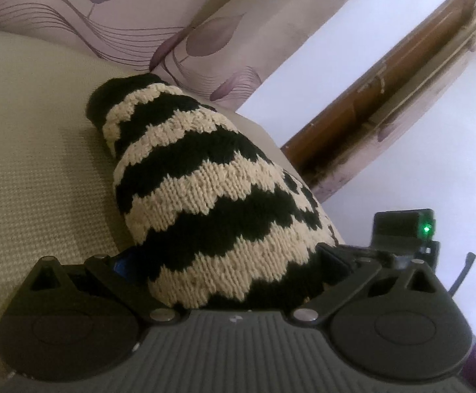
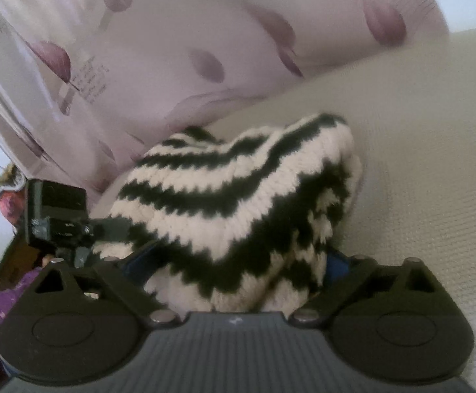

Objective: Fold small clothes

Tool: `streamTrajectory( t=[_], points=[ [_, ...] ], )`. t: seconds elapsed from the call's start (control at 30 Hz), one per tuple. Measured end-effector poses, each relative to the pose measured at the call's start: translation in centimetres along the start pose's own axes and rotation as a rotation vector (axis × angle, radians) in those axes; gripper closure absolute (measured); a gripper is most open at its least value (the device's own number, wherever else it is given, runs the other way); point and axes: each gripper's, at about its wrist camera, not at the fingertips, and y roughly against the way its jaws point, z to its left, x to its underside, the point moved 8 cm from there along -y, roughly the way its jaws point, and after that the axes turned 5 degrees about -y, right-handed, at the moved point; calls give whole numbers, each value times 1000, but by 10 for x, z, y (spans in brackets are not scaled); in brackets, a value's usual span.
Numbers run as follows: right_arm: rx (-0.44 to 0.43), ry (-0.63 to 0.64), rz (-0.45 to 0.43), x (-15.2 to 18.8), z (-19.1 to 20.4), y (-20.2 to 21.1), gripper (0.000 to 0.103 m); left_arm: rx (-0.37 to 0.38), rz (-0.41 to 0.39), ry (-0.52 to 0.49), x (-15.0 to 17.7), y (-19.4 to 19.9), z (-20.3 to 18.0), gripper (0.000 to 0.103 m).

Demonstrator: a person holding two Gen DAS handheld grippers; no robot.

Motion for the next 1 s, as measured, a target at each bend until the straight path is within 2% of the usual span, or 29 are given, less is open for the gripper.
streamTrajectory(
  t=[0.07, 0.17, 0.33, 0.43, 0.67, 0.83, 1.0],
  points=[
    [-15, -38, -18, -1, -6, 2, 29, 0, 4, -8, 1, 0, 0, 5],
    [-37, -78, -21, -2, -12, 2, 36, -27, -9, -23, 0, -1, 2, 14],
    [-32, -112, -39, -2, -9, -3, 45, -126, -72, 4, 2, 0, -2, 34],
    [-11, -141, -72, -1, -4, -2, 50, -167, -103, 17, 5, 9, -10, 40],
    [-36, -142, -141, -1, 39, 14, 52, -237, -118, -28, 6, 48, -44, 44],
    [-77, -146, -157, 8, 81, 22, 53, -259, -148, -12, 12, 103, -67, 44],
    [-126, -128, -165, 31, 127, 31, 53, -310, -150, -54, 28, 159, -97, 44]
  ],
)
